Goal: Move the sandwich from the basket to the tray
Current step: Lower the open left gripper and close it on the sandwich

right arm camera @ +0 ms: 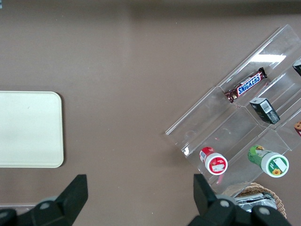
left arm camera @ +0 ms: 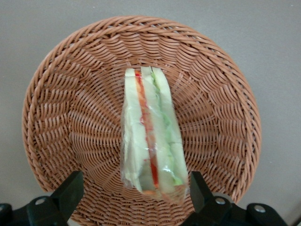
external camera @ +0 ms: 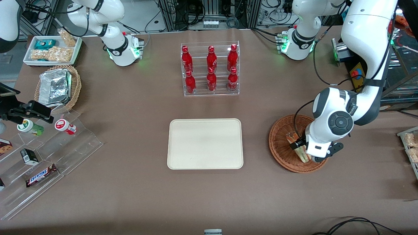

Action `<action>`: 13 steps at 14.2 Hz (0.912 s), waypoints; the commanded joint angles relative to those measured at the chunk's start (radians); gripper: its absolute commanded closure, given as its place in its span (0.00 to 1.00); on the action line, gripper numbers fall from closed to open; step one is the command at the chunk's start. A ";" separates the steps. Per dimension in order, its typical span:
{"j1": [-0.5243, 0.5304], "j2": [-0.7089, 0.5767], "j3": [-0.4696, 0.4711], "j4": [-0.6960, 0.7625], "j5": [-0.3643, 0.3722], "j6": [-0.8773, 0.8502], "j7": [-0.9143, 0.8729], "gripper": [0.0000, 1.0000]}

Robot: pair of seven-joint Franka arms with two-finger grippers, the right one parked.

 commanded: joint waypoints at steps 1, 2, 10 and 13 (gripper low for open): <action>0.010 -0.005 -0.005 0.004 0.021 -0.019 -0.022 0.00; 0.010 -0.001 -0.007 0.004 0.021 -0.016 -0.024 0.00; 0.033 0.069 -0.007 0.010 0.028 0.044 -0.100 0.87; 0.025 0.021 -0.008 0.056 0.029 -0.099 -0.042 0.94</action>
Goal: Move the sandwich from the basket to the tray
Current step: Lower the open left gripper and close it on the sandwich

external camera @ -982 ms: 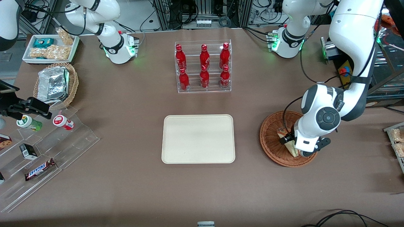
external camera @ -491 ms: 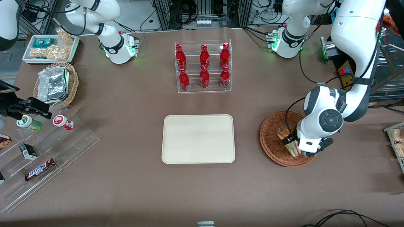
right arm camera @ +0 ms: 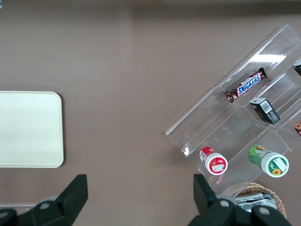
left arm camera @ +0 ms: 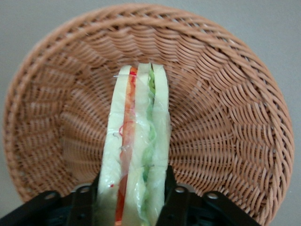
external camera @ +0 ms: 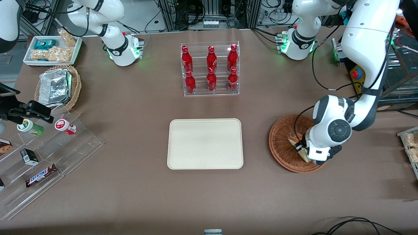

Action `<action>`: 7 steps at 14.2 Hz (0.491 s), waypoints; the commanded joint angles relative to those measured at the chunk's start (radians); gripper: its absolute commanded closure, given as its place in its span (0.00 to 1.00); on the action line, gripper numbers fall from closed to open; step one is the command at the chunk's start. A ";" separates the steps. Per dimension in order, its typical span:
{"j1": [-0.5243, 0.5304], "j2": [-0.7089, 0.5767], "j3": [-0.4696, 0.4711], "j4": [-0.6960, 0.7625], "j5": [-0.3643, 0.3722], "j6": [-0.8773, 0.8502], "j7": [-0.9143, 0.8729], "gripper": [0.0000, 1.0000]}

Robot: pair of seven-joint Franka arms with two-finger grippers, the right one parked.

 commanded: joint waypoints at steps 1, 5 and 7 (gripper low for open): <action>0.001 -0.073 -0.010 0.035 0.017 -0.154 0.057 0.94; -0.036 -0.178 -0.087 0.038 0.014 -0.246 0.084 0.90; -0.043 -0.192 -0.197 0.045 0.014 -0.291 0.080 0.91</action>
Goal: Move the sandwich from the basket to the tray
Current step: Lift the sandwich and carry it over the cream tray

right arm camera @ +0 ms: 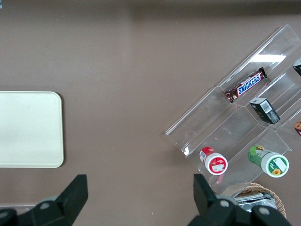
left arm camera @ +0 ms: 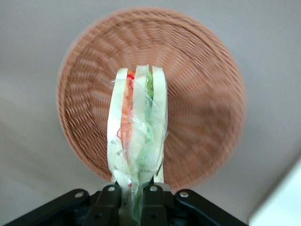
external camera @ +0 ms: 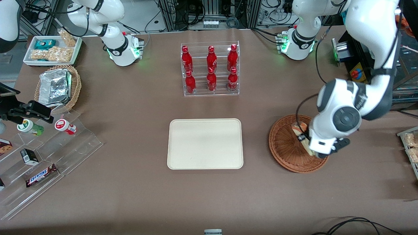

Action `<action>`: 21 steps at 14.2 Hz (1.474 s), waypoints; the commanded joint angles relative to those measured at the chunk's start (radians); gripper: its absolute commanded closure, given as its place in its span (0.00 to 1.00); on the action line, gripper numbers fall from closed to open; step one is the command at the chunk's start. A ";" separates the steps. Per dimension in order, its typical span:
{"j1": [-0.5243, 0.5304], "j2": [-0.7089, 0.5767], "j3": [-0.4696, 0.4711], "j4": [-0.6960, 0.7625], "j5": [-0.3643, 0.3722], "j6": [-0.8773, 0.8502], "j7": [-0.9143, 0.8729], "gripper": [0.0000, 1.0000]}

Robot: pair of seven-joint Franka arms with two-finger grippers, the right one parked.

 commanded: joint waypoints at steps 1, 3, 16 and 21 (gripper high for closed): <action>-0.021 -0.030 -0.135 -0.004 0.011 -0.052 -0.003 0.91; -0.049 -0.020 -0.228 0.005 0.014 -0.047 0.003 0.90; -0.529 0.537 -0.193 0.606 0.257 -0.019 -0.201 0.85; -0.544 0.623 -0.139 0.662 0.260 0.108 -0.203 0.79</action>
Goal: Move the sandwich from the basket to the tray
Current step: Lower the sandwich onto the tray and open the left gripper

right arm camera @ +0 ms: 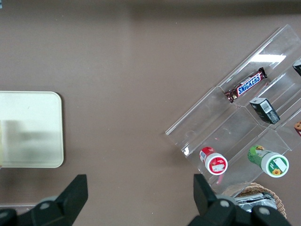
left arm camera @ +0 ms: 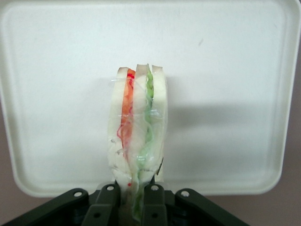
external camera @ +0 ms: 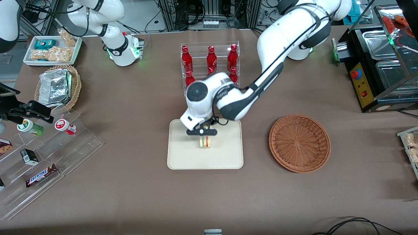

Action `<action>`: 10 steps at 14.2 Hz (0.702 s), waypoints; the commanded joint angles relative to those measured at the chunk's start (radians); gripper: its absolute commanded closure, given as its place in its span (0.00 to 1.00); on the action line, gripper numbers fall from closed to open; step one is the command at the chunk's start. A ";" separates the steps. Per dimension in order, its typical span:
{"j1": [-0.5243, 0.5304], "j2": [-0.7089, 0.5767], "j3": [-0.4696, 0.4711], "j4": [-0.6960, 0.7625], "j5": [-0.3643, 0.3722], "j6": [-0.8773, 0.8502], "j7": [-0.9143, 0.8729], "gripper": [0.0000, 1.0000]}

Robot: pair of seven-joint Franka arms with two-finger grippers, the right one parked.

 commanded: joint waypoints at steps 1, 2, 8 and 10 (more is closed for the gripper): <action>-0.021 0.039 0.020 0.055 0.018 0.033 -0.011 0.64; -0.021 0.042 0.023 0.055 0.018 0.047 -0.014 0.43; -0.006 -0.117 0.019 0.050 -0.006 -0.217 -0.017 0.00; 0.046 -0.245 0.017 0.041 -0.127 -0.357 0.001 0.00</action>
